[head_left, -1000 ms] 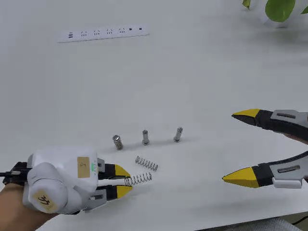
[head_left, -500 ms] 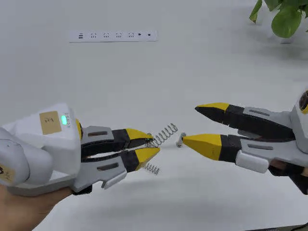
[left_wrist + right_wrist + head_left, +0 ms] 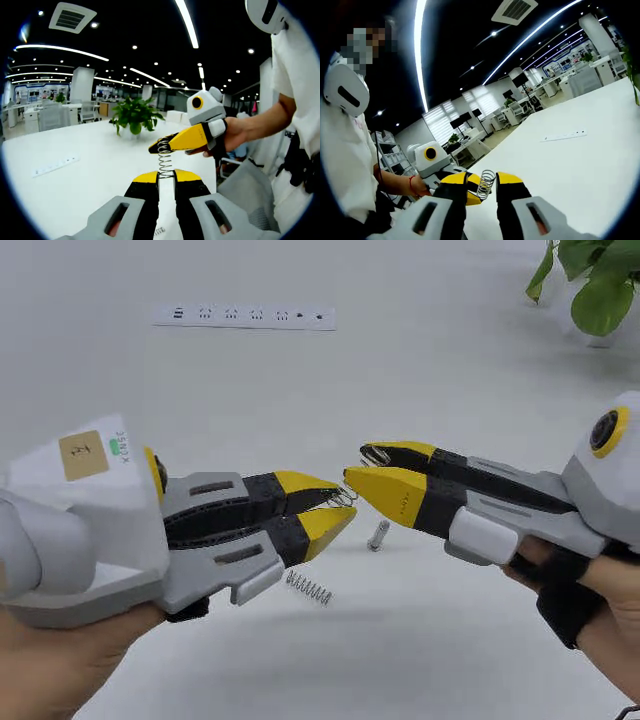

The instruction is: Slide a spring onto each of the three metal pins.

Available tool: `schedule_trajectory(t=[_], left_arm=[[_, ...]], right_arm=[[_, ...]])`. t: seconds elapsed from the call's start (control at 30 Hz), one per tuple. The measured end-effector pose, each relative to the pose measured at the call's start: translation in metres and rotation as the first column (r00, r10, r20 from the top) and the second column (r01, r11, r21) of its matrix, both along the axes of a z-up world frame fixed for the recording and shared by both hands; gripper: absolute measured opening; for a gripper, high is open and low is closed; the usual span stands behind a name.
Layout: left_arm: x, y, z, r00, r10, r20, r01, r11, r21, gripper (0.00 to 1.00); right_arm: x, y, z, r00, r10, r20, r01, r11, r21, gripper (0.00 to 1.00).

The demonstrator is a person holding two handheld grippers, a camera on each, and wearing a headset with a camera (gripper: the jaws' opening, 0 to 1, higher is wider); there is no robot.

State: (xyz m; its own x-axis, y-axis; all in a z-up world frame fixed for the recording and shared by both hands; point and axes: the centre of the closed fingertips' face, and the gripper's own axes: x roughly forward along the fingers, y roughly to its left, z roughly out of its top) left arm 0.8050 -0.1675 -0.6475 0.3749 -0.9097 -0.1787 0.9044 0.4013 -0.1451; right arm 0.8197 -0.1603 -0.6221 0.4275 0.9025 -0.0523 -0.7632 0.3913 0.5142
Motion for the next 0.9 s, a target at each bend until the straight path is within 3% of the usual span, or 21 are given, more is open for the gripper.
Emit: schedule_trajectory(t=[0.2, 0.4, 0.9], left_arm=[[-0.0004, -0.0004, 0.0034, 1.0, -0.003, 0.002, 0.003, 1.0, -0.014, 0.1], [-0.0005, -0.0015, 0.0028, 1.0, -0.012, 0.007, 0.012, 1.0, -0.005, 0.1], [-0.0021, -0.0026, -0.0048, 1.0, -0.026, -0.012, 0.027, 0.999, 0.023, 0.13]], right_arm=[[0.0026, -0.0023, 0.0022, 1.0, -0.015, 0.004, 0.015, 1.0, -0.004, 0.13], [-0.001, 0.0012, 0.0054, 0.999, 0.006, 0.032, -0.005, 0.999, -0.035, 0.12], [-0.0049, 0.0025, 0.0042, 0.994, 0.048, 0.094, -0.036, 0.991, -0.126, 0.12]])
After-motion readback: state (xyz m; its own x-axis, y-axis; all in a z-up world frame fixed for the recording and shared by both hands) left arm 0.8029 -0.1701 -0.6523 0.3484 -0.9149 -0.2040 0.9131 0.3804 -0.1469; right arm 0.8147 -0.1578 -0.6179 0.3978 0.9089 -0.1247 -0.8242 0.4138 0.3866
